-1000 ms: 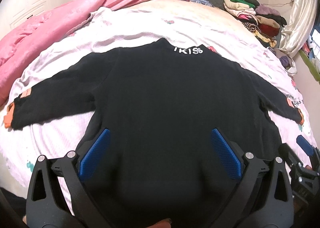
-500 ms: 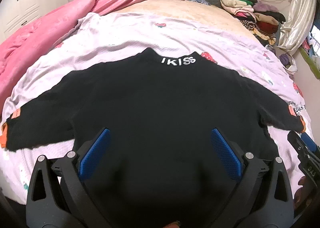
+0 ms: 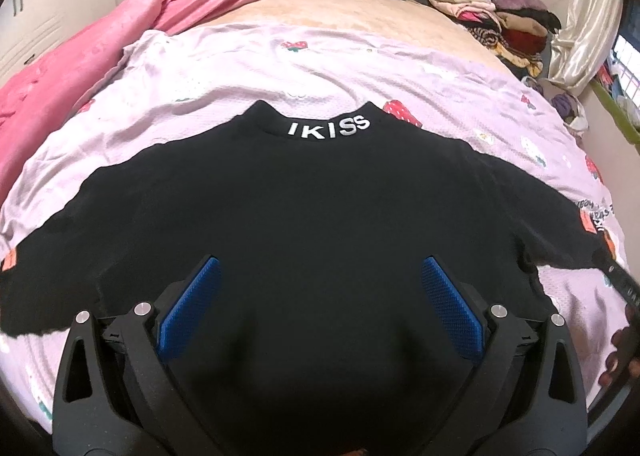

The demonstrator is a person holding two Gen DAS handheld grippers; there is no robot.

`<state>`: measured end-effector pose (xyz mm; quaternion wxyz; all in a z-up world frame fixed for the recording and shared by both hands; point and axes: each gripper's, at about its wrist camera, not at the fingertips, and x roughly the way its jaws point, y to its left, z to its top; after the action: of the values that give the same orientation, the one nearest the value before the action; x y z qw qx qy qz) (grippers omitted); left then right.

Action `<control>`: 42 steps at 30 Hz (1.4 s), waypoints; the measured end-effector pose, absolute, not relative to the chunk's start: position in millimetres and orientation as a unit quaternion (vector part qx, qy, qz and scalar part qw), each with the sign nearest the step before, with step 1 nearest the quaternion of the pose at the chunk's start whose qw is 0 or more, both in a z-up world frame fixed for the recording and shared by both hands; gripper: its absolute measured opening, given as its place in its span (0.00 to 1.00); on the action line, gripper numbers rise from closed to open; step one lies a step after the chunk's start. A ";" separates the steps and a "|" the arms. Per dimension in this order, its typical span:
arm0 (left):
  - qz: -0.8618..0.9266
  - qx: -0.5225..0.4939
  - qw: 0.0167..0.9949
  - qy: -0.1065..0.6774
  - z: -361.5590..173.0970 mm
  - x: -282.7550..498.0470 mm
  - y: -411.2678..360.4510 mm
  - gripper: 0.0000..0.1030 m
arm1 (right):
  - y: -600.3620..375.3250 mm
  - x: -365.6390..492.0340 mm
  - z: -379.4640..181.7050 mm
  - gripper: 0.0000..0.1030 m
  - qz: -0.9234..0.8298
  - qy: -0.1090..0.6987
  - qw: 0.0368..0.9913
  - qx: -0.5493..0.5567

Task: Fold small clothes
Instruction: 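Grasp the orange cuff of one sweater sleeve with the right tool, then lift the sleeve and fold it across the sweater body toward the left tool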

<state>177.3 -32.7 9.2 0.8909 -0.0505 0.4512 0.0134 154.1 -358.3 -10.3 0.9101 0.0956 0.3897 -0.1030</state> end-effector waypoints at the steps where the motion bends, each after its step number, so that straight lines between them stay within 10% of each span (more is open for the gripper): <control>1: 0.014 -0.047 0.891 0.452 7.8 179.6 -34.2 0.91 | -368.9 155.9 -12.8 0.96 -0.112 0.392 0.907 0.105; 18: 0.035 -0.026 0.881 0.471 -13.5 219.7 -25.7 0.91 | -493.6 177.8 -53.3 0.94 -0.188 0.397 0.854 0.277; 26: 0.039 -0.054 0.884 0.462 -2.9 212.9 -7.4 0.91 | -521.2 181.4 -48.7 0.16 -0.191 0.330 0.864 0.329; 42: 0.042 -0.085 0.901 0.423 45.4 191.0 24.8 0.91 | -427.5 168.3 51.4 0.12 -0.059 0.236 0.951 0.193</control>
<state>191.0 24.8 45.4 0.9011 -0.0848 0.4232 0.0419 168.3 -427.5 51.4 0.9506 0.1928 0.2362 -0.0587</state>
